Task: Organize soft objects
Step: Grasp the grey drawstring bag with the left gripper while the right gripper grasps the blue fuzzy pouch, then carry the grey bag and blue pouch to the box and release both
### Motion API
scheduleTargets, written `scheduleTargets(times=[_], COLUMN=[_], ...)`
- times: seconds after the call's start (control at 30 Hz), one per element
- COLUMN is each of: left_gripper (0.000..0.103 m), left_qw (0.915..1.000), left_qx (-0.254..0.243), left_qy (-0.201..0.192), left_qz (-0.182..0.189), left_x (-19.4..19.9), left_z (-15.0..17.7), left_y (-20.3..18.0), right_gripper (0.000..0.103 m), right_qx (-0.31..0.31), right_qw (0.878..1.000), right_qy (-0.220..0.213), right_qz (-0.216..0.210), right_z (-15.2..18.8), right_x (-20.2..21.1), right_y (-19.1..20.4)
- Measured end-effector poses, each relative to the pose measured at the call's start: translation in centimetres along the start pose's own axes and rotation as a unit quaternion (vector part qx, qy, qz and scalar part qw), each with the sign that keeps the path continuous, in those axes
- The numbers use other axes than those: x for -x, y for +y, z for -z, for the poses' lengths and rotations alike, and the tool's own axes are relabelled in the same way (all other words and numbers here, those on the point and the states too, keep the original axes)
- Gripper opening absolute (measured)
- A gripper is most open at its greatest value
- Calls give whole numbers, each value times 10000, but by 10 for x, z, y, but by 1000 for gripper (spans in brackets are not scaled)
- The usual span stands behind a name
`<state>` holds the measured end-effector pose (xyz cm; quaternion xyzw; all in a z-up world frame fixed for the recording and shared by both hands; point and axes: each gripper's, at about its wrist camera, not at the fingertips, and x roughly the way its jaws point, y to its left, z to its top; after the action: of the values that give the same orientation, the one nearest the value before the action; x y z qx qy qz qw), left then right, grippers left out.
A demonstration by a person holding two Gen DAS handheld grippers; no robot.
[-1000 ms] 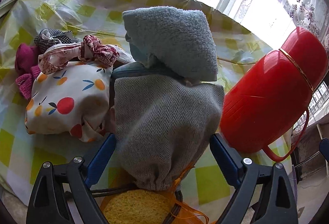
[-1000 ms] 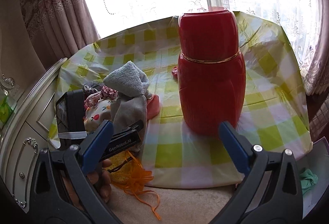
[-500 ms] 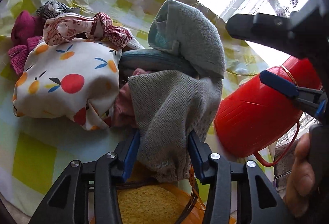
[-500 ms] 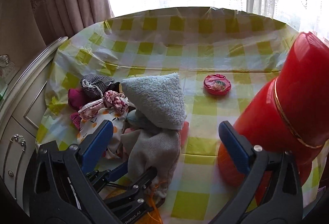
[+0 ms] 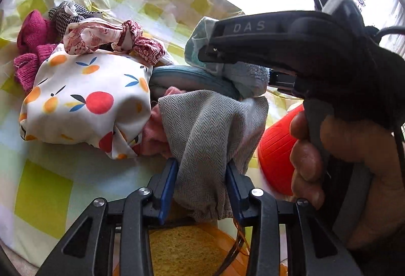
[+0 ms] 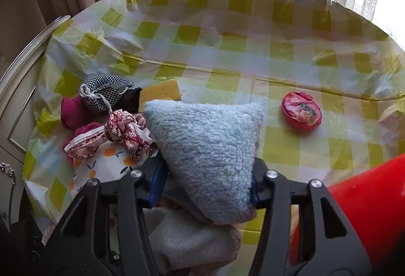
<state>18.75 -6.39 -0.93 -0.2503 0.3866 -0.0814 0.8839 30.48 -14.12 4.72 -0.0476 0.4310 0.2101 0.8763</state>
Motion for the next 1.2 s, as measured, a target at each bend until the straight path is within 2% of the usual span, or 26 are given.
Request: scheduleTargets(times=[0.1, 0.3, 0.57, 0.77, 1.0, 1.2], left_gripper=[36, 32, 31, 27, 26, 26], left_qw=[9997, 9972, 9933, 9900, 9863, 9818], left_qx=[44, 6, -148, -73, -1, -114], left_qy=[-205, -673, -1085, -1365, -1619, -1844], left_qz=[130, 323, 370, 347, 302, 451], left_x=[16, 43, 60, 70, 81, 104], left_z=[0, 1, 8, 8, 6, 5], left_y=[6, 7, -9, -6, -7, -23], right_gripper=[38, 37, 37, 37, 37, 37], right_qx=[74, 177, -6, -307, -660, -925], right_qw=[9996, 9947, 9907, 9883, 9891, 9891], right_qy=[-257, -1015, -1363, -1491, -1314, -1142], right_qz=[21, 4, -63, -44, 16, 110], right_z=[5, 13, 42, 71, 114, 154], right_x=[12, 61, 117, 150, 170, 184], right_y=[3, 5, -3, -20, -46, -70])
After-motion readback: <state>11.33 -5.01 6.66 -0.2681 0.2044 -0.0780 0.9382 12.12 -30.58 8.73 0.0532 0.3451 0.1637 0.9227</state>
